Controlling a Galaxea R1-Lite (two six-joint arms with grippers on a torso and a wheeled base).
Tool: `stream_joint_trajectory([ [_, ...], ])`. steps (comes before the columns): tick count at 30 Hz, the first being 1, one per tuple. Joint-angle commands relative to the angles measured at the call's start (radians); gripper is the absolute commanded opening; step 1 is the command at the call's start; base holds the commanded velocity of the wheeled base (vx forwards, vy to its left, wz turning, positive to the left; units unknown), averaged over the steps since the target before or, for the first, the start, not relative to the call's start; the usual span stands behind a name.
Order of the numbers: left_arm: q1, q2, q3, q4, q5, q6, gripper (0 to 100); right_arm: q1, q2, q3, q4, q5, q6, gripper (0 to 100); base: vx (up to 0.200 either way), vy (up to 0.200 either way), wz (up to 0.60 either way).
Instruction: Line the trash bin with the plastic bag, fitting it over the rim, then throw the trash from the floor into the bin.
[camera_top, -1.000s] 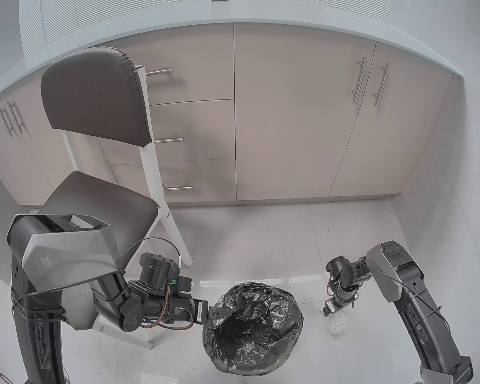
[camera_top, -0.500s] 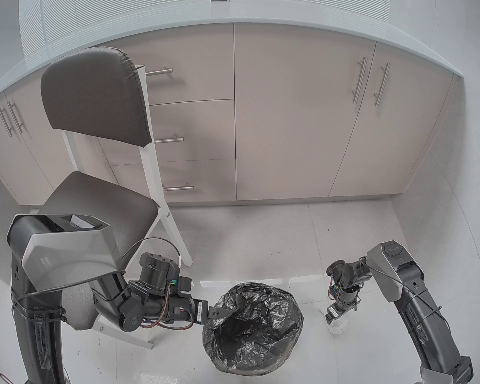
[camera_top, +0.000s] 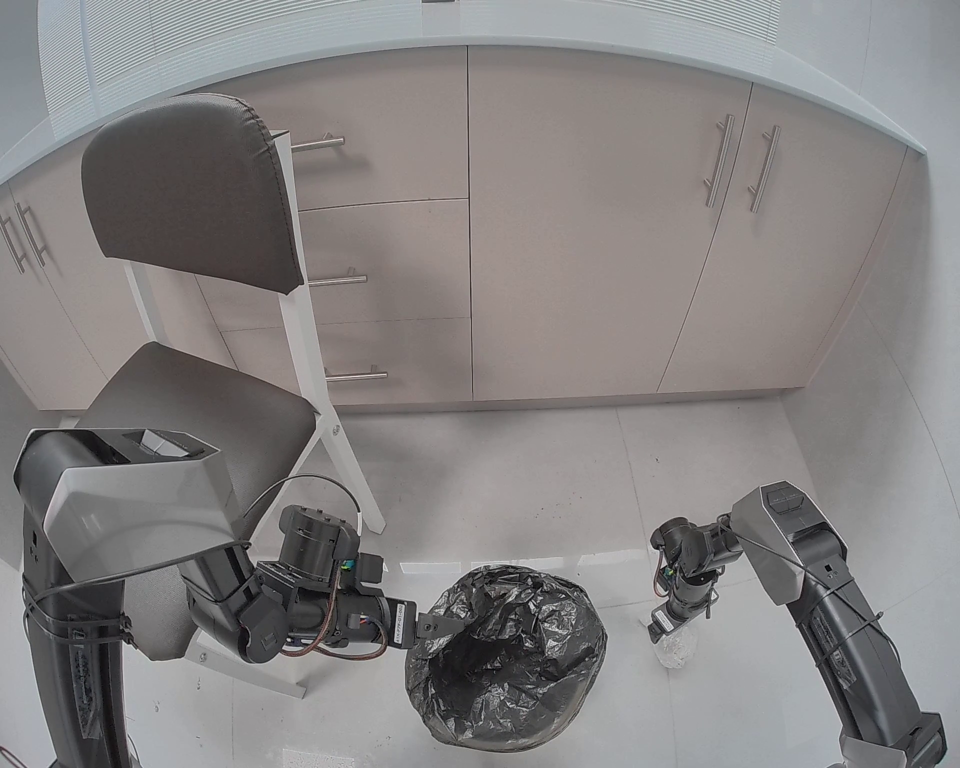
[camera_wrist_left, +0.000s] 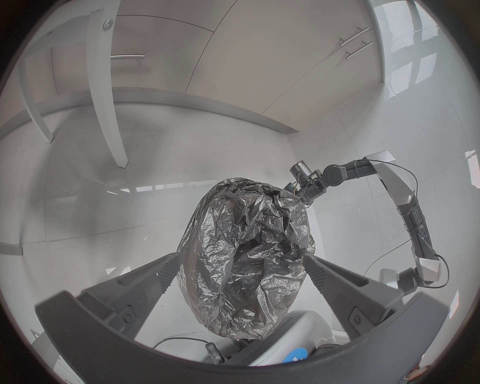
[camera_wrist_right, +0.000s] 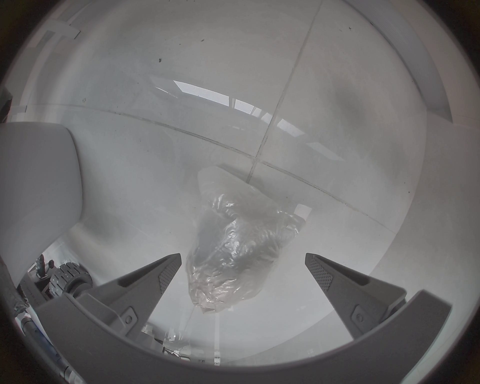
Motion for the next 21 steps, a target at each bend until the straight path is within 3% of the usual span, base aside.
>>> stream_joint_trajectory([
  [1,0.000,0.000,0.000,0.000,0.000,-0.001,100,0.003,0.000,0.000,0.000,0.000,0.000,100,0.000,0.000,0.00],
  [2,0.000,0.000,0.000,0.000,0.000,-0.001,100,0.004,0.000,0.000,-0.001,0.000,0.000,100,0.000,0.000,0.00],
  [3,0.000,0.000,0.000,0.000,0.000,-0.001,100,0.006,0.000,0.000,0.000,0.000,0.000,0,0.000,0.000,0.00],
  [21,0.000,0.006,0.001,-0.013,0.000,0.001,100,0.013,0.000,0.000,-0.003,0.001,0.004,0,0.000,0.000,0.00],
])
